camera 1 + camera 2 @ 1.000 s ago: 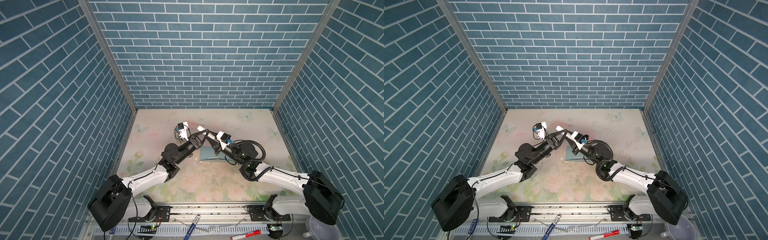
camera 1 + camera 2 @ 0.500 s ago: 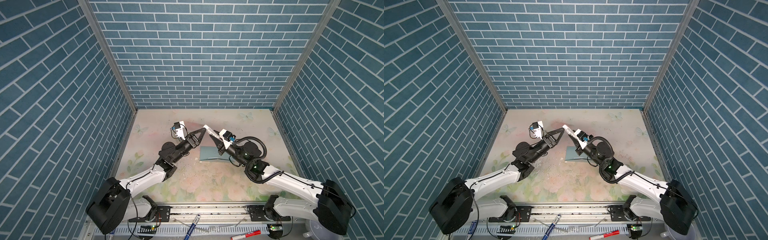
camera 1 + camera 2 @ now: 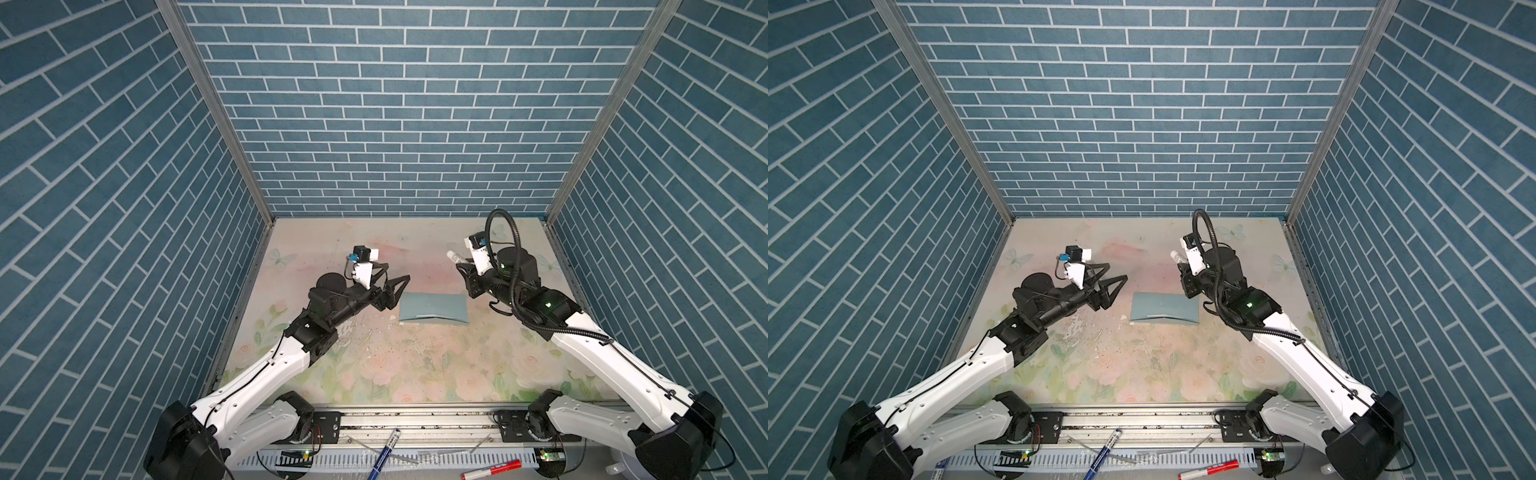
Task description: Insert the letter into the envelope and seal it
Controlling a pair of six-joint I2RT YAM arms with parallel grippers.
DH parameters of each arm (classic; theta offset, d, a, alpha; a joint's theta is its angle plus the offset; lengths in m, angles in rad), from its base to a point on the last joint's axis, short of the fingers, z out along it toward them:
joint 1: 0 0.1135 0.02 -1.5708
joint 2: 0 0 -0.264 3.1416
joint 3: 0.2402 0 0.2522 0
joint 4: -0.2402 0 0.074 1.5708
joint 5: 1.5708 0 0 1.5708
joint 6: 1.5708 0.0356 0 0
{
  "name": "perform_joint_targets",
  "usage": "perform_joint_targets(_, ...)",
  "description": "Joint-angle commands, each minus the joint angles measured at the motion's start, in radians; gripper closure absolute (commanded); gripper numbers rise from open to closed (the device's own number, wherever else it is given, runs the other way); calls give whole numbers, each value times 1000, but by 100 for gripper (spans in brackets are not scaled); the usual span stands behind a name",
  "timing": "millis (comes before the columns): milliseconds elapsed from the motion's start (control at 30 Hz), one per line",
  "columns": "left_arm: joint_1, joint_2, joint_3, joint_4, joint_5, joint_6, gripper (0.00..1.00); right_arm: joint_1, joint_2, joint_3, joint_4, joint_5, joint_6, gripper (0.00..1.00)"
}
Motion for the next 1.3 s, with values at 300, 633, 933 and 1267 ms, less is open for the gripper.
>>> perform_joint_targets(300, -167, 351, 204, -373, -22, 516, 25, -85, 62, 14, -436, 18, 93, 100)
perform_joint_targets(633, -219, 627, 360, -445, -64, 585, 38, -95, -12, -34, -450, 40, 128, 100)
perform_joint_targets(933, -250, 727, 394, -426, -128, 599, 55, -97, -1, -35, -414, 3, 135, 100)
perform_joint_targets(1267, -276, 719, 372, -396, -210, 536, 96, -98, 15, -13, -413, -56, 136, 100)
